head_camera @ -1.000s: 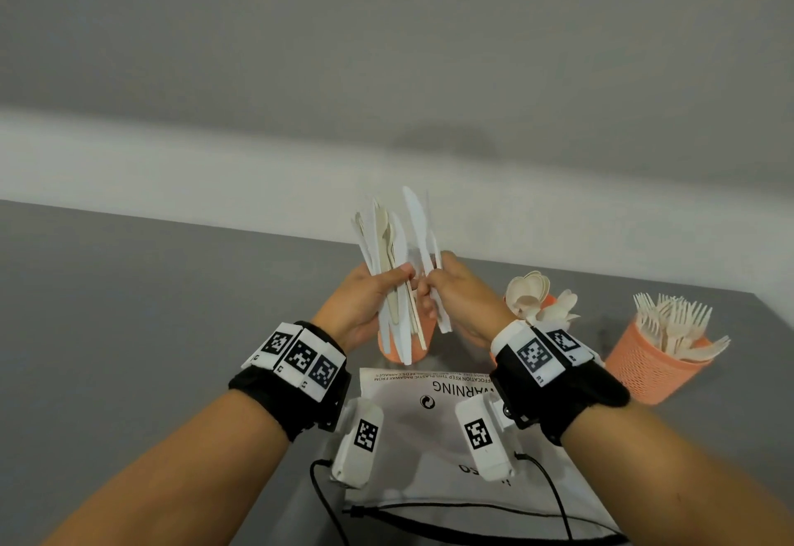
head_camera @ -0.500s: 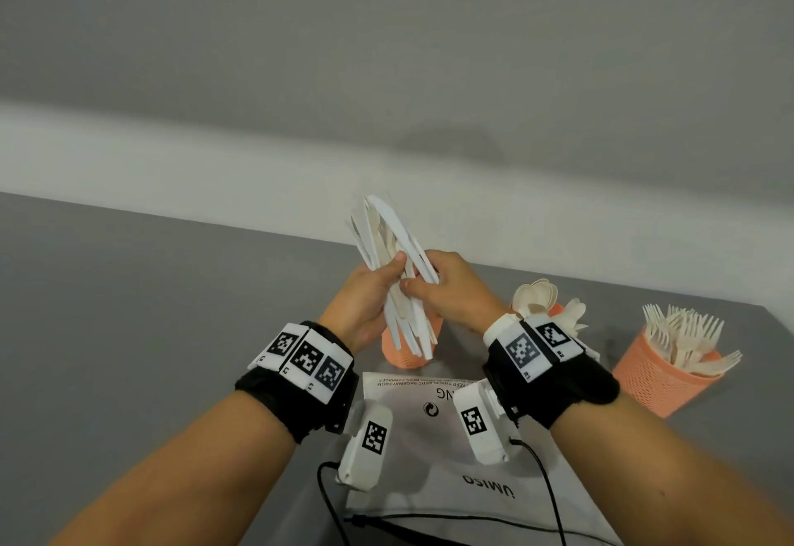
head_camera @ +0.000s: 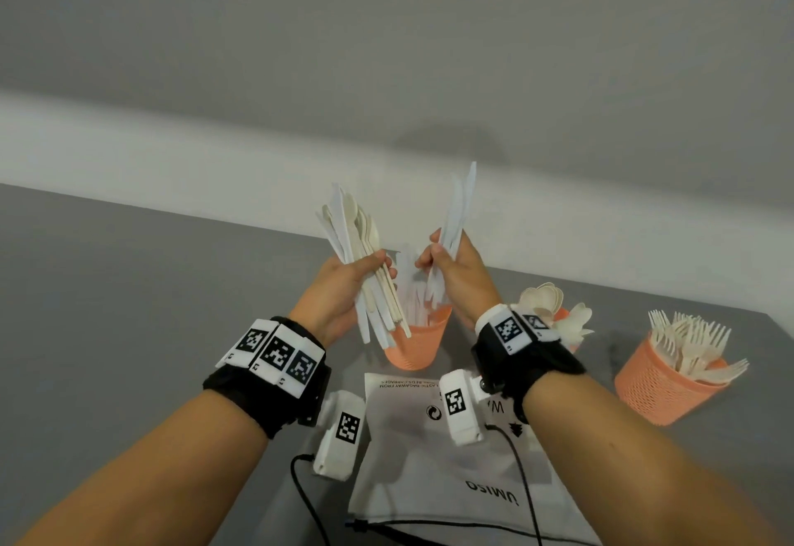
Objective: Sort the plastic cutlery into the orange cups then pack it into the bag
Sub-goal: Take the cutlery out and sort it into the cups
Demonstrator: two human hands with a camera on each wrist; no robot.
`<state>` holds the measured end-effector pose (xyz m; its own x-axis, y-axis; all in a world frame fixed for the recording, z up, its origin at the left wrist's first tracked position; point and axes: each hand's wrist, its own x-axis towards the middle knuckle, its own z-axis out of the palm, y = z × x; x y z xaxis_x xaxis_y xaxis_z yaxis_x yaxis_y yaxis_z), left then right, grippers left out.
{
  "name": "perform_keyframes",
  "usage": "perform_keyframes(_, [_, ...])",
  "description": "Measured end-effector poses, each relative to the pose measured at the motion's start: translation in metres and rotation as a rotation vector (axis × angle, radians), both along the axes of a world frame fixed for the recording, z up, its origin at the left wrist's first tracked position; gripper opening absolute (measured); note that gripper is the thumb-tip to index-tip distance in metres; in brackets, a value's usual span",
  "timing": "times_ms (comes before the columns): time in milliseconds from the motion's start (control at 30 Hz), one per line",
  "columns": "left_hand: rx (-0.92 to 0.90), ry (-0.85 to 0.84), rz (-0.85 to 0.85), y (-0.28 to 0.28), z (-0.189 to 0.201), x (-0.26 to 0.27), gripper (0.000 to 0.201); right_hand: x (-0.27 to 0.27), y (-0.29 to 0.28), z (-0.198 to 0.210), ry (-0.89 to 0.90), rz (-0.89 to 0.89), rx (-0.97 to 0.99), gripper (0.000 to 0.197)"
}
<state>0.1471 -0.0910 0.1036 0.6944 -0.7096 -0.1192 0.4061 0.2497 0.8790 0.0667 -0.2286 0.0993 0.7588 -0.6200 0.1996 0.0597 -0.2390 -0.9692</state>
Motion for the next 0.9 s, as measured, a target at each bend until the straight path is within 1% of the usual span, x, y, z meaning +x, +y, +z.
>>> perform_keyframes(67, [-0.003, -0.002, -0.017, 0.002, -0.001, 0.0, 0.008, 0.005, 0.005, -0.015, -0.023, -0.017, 0.029, 0.014])
perform_keyframes(133, [0.001, 0.007, -0.043, 0.004, -0.002, 0.0, 0.006, 0.009, 0.006, -0.027, -0.045, -0.067, 0.015, 0.015])
perform_keyframes(200, [-0.015, 0.03, -0.085, 0.005, -0.003, -0.001, 0.009, 0.011, 0.007, -0.034, -0.039, -0.107, 0.003, 0.011])
perform_keyframes(233, [-0.026, 0.045, -0.099, 0.005, -0.004, -0.001, 0.011, 0.012, 0.008, -0.038, -0.015, -0.102, 0.009, 0.006])
perform_keyframes(267, [-0.041, 0.062, -0.109, 0.006, -0.004, -0.002, 0.013, 0.013, 0.008, -0.04, 0.031, -0.085, 0.0, 0.007])
perform_keyframes(300, [-0.056, 0.082, -0.114, 0.006, -0.003, -0.002, 0.014, 0.013, 0.008, -0.042, 0.092, -0.054, -0.031, 0.013])
perform_keyframes(367, [-0.075, 0.11, -0.115, 0.007, -0.001, -0.004, 0.012, 0.013, 0.007, -0.043, 0.203, 0.026, -0.125, 0.02])
perform_keyframes(433, [-0.074, 0.125, -0.103, 0.007, -0.001, -0.003, 0.012, 0.012, 0.004, -0.039, 0.228, 0.06, -0.19, 0.016])
perform_keyframes(467, [-0.072, 0.131, -0.098, 0.006, -0.001, -0.002, 0.011, 0.011, 0.004, -0.034, 0.206, 0.054, -0.206, 0.018])
perform_keyframes(500, [-0.073, 0.133, -0.088, 0.006, -0.002, 0.0, 0.011, 0.008, 0.003, -0.028, 0.15, 0.03, -0.233, 0.026])
perform_keyframes(533, [-0.078, 0.128, -0.075, 0.005, -0.003, 0.001, 0.01, 0.005, 0.005, -0.022, 0.072, -0.007, -0.273, 0.035])
perform_keyframes(567, [-0.083, 0.113, -0.064, 0.005, -0.004, 0.001, 0.01, 0.002, 0.008, -0.013, -0.011, -0.047, -0.332, 0.039])
perform_keyframes(600, [-0.091, 0.098, -0.06, 0.004, -0.004, 0.0, 0.01, -0.001, 0.013, -0.003, -0.089, -0.072, -0.406, 0.037])
perform_keyframes(633, [-0.108, 0.086, -0.062, 0.003, -0.002, -0.001, 0.01, -0.004, 0.021, 0.006, -0.145, -0.068, -0.486, 0.032])
perform_keyframes(700, [-0.153, 0.08, -0.065, 0.001, 0.002, -0.006, 0.009, -0.006, 0.039, 0.019, -0.176, 0.021, -0.601, 0.015])
perform_keyframes(733, [-0.159, 0.086, -0.056, 0.0, 0.004, -0.008, 0.009, -0.006, 0.048, 0.022, -0.151, 0.078, -0.626, 0.01])
perform_keyframes(800, [-0.129, 0.082, -0.038, 0.0, 0.006, -0.009, 0.022, -0.006, 0.06, 0.021, -0.044, 0.171, -0.63, 0.009])
perform_keyframes(867, [-0.078, 0.041, -0.05, 0.001, 0.006, -0.009, 0.038, -0.007, 0.067, 0.016, 0.059, 0.207, -0.647, 0.008])
perform_keyframes(900, [-0.053, 0.023, -0.061, 0.002, 0.007, -0.009, 0.042, -0.007, 0.069, 0.014, 0.093, 0.2, -0.666, 0.007])
